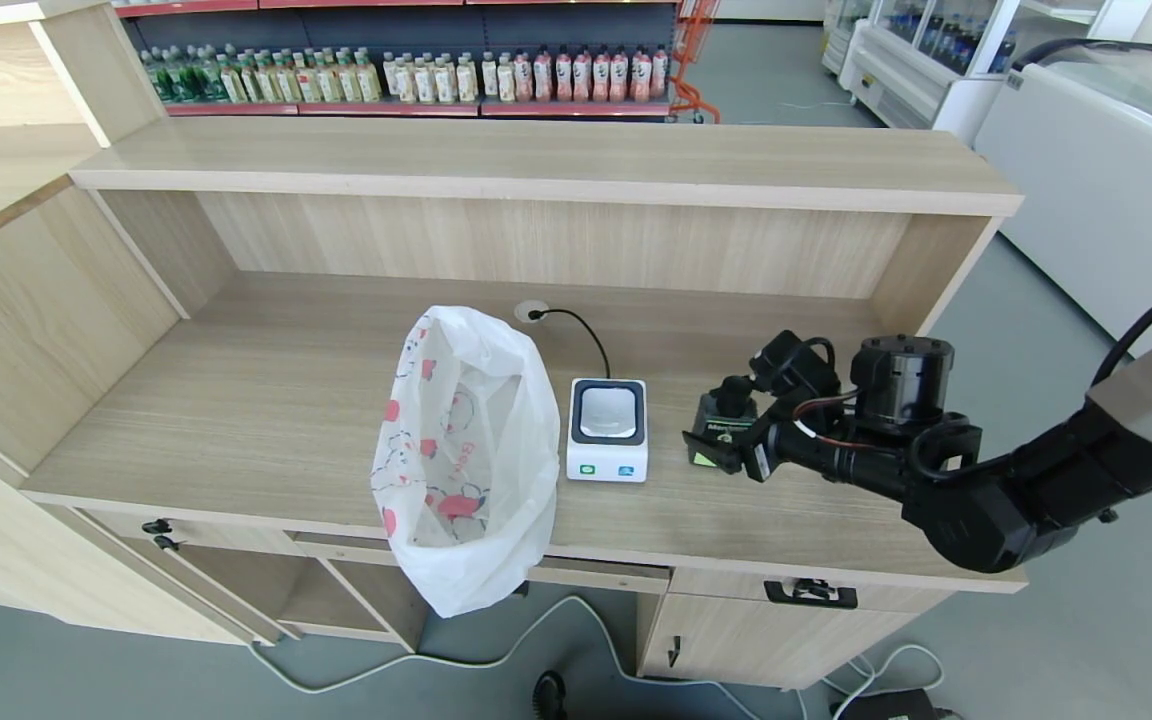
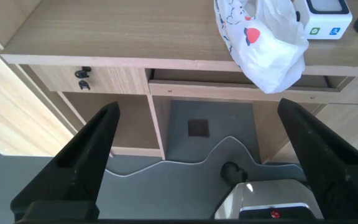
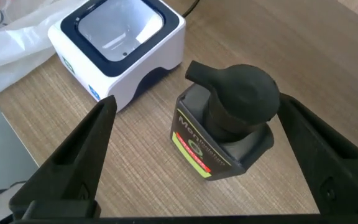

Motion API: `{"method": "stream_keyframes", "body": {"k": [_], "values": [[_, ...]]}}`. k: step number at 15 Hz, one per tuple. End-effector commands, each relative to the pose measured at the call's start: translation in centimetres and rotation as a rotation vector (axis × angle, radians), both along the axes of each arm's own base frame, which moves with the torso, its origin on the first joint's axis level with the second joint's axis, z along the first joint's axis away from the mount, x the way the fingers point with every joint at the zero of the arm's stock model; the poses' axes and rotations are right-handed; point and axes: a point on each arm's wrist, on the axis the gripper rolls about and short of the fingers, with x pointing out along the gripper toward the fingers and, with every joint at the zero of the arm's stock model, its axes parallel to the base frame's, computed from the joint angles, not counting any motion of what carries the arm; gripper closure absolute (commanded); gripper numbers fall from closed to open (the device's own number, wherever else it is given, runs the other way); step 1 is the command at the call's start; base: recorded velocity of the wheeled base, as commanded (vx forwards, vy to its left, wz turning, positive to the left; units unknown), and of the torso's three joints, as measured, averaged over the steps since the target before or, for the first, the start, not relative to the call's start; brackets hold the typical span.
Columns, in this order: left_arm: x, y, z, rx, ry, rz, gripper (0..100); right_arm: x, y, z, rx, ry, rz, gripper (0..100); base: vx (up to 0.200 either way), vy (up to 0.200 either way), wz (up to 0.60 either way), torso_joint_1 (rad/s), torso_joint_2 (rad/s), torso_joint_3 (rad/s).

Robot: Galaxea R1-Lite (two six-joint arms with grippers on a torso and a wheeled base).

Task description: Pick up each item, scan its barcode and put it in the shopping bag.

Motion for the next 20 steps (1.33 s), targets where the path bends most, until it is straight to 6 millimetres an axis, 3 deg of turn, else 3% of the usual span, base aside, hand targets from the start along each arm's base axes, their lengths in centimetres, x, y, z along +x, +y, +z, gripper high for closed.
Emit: {"method": "stream_keyframes", "body": {"k": [1, 15, 16, 20], "values": [[0.0, 0.0, 0.0, 0.0, -0.001, 0.0, 0, -0.1, -0.3, -0.2, -0.008, 0.007, -0.004, 0, 0.0, 0.0, 0.0, 0.0, 0.0, 0.0], [0.0, 0.0, 0.0, 0.0, -0.001, 0.0, 0, 3.6, 0.2, -3.9, -0.051, -0.013, 0.051, 0, 0.0, 0.0, 0.0, 0.0, 0.0, 0.0], [0.0, 0.0, 0.0, 0.0, 0.0, 0.0, 0, 3.8, 0.3, -4.5, -0.065, -0.013, 0.058, 100, 0.0, 0.0, 0.0, 0.0, 0.0, 0.0], [0.0, 0.0, 0.0, 0.0, 0.0, 0.0, 0, 4.2, 0.6, -4.6, -0.067, -0.031, 0.089, 100, 0.0, 0.0, 0.0, 0.0, 0.0, 0.0]]}}
